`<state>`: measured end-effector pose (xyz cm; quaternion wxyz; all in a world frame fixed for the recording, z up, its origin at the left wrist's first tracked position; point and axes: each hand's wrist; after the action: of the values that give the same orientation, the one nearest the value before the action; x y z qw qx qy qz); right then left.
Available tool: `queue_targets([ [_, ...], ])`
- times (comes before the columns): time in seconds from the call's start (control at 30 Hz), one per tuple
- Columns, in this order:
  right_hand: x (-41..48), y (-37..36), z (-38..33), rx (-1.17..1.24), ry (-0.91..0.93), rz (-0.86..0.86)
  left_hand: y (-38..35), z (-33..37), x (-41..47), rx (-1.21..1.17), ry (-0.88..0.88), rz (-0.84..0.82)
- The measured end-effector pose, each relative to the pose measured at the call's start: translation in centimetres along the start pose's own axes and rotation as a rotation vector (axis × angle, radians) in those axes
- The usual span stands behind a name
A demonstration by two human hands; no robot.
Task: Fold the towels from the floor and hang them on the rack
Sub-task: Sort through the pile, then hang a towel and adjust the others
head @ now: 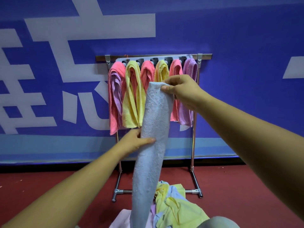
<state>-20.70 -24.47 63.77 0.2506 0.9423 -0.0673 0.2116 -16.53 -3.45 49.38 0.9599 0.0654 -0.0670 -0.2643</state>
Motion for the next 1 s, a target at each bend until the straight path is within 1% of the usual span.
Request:
queue_targets([
  [0.1,0.5,0.0,-0.1,0.013,0.003,0.026,-0.7,-3.4,-0.7,-0.002,0.065,0.002],
  [0.27,0.7,0.6,0.3,0.039,-0.037,0.173,-1.0,-7.0,-1.6,0.022,0.18,-0.09],
  [0.33,0.6,1.1,1.2,-0.013,-0.072,0.229,-0.8,-7.8,-1.6,-0.044,0.205,-0.099],
  [0.43,0.6,2.1,3.6,-0.109,-0.172,0.33,0.4,-7.3,-1.4,-0.212,0.198,-0.104],
  [0.53,0.2,3.0,6.5,-0.208,-0.325,0.369,2.5,-5.2,-0.8,-0.285,0.179,-0.099],
  [0.63,-0.9,2.6,8.8,-0.32,-0.48,0.268,4.2,-2.3,-0.1,-0.315,0.168,-0.102],
  [0.73,-2.3,0.8,10.9,-0.405,-0.674,0.04,4.7,0.8,0.4,-0.283,0.152,-0.171],
  [0.77,-2.6,0.0,11.4,-0.436,-0.701,-0.046,4.6,1.7,0.6,-0.259,0.161,-0.201],
  [0.83,-2.7,-1.4,11.6,-0.558,-0.656,-0.164,4.3,3.0,1.0,-0.221,0.178,-0.262],
  [0.87,-2.8,-2.1,11.1,-0.556,-0.581,-0.194,4.1,3.5,1.3,-0.213,0.186,-0.281],
  [0.9,-2.7,-2.6,10.5,-0.432,-0.494,-0.218,3.8,3.9,1.4,-0.204,0.193,-0.298],
  [0.93,-2.7,-3.1,9.6,-0.183,-0.426,-0.264,3.5,4.2,1.7,-0.197,0.197,-0.311],
  [0.97,-2.9,-3.6,8.5,0.101,-0.386,-0.342,3.2,4.5,1.9,-0.188,0.203,-0.322],
  [1.0,-3.2,-4.0,7.5,0.315,-0.36,-0.448,2.9,4.6,2.1,-0.175,0.204,-0.326],
])
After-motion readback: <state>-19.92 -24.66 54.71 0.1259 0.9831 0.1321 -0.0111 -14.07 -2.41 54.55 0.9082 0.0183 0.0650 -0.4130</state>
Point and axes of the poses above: each hand's wrist, its own x-axis towards the middle knuckle, its own y-axis out of the back of the hand, z = x × y, and after that the axes turned 7 degrees about -x, right-handed
